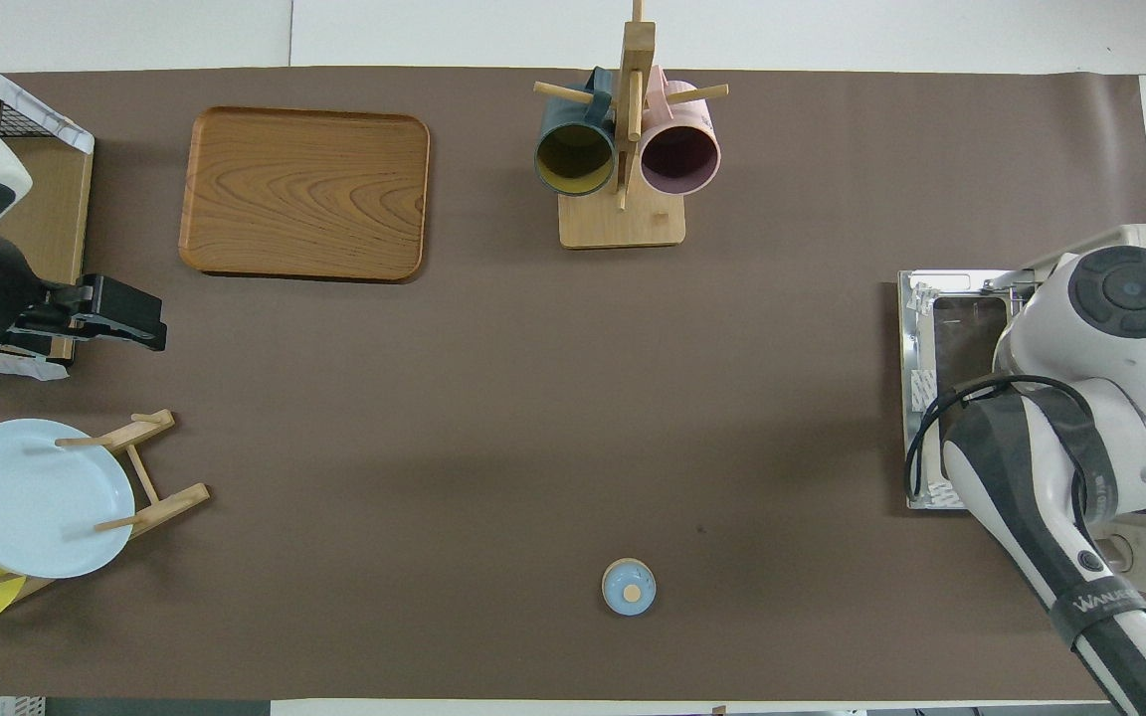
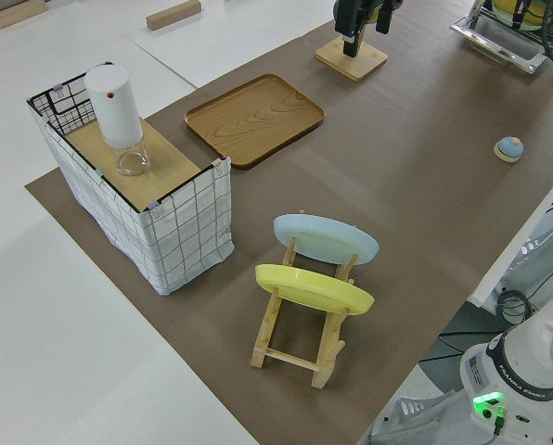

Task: Put corn in oven

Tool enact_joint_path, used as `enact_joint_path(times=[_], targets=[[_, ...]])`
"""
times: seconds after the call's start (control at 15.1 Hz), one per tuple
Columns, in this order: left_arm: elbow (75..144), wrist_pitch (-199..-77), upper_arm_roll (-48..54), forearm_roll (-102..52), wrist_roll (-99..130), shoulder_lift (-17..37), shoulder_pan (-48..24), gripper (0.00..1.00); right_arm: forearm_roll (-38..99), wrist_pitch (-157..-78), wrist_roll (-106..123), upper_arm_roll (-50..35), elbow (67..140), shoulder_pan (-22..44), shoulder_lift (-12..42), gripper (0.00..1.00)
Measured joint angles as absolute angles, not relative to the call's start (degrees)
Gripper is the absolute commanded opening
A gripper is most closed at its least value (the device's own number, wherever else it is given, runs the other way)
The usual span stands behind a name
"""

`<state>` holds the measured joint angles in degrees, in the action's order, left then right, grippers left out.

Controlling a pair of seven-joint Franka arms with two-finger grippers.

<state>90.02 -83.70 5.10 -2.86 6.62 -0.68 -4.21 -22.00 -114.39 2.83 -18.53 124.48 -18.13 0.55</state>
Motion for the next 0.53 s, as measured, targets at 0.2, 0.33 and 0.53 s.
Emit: enact_joint_path(times=[0.2, 0.33, 0.53], targets=[[90.0, -83.7, 5.1, -2.9, 6.6, -0.7, -4.2, 1.00, -20.4, -112.9, 2.8, -18.7, 122.3, -15.5, 0.6, 0.14], [90.0, -83.7, 5.1, -2.9, 6.6, -0.7, -4.2, 1.00, -18.8, -113.7, 2.7, -18.8, 121.7, -13.9, 0.6, 0.03], [90.0, -83.7, 5.1, -2.9, 6.6, -0.7, -4.2, 1.00, -18.1, -116.5, 0.0, -18.8, 122.0, -12.8, 1.7, 0.00]])
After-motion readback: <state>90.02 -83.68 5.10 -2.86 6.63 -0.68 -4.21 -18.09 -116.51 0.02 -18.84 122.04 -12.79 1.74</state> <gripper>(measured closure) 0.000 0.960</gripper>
